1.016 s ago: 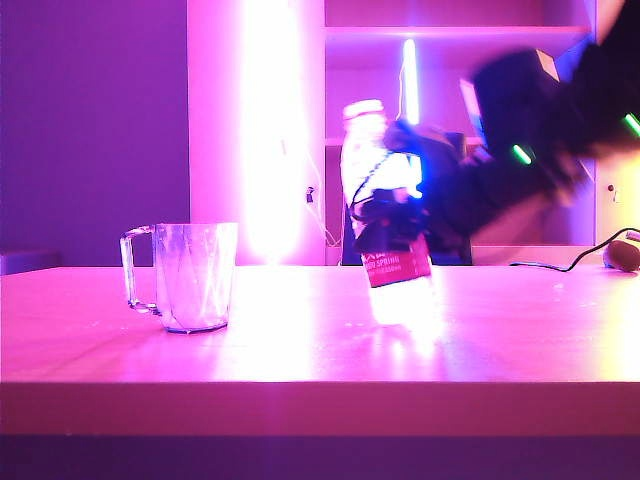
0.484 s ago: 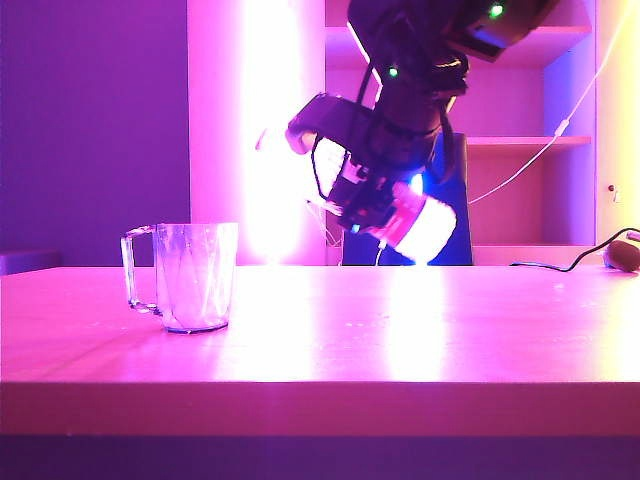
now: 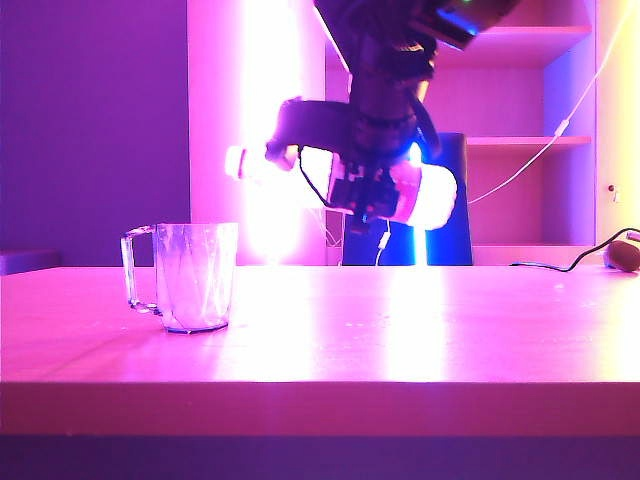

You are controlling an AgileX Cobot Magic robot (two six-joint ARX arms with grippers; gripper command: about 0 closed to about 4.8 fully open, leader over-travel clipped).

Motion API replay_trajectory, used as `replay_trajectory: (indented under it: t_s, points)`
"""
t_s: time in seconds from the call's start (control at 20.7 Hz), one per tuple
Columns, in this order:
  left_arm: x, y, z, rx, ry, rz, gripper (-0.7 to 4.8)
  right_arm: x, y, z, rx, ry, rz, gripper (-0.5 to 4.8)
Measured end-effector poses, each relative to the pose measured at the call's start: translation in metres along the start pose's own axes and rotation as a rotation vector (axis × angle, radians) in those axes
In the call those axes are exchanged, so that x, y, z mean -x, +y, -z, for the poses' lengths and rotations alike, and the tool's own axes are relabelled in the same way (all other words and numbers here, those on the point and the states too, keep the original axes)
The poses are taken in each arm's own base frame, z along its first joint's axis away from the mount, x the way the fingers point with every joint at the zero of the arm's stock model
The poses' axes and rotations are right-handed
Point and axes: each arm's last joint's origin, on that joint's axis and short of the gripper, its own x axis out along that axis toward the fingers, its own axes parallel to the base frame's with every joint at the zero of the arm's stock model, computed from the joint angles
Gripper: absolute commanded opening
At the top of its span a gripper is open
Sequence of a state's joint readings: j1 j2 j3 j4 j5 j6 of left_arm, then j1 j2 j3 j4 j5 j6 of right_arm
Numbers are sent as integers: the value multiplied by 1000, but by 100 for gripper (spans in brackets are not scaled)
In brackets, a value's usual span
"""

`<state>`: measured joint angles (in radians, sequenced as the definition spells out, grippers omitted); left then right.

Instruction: Pick up the mineral water bottle on the table and pour water into the mug until it's half full.

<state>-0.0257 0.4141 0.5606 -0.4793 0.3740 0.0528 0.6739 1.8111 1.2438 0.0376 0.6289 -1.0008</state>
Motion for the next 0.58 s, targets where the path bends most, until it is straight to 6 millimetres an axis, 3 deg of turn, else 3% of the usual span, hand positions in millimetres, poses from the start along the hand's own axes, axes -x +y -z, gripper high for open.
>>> replay_trajectory:
  t_s: [0.58]
  points:
    - [0,0,4,14,35,2,-5,5,-9,-8,187,42,91,256]
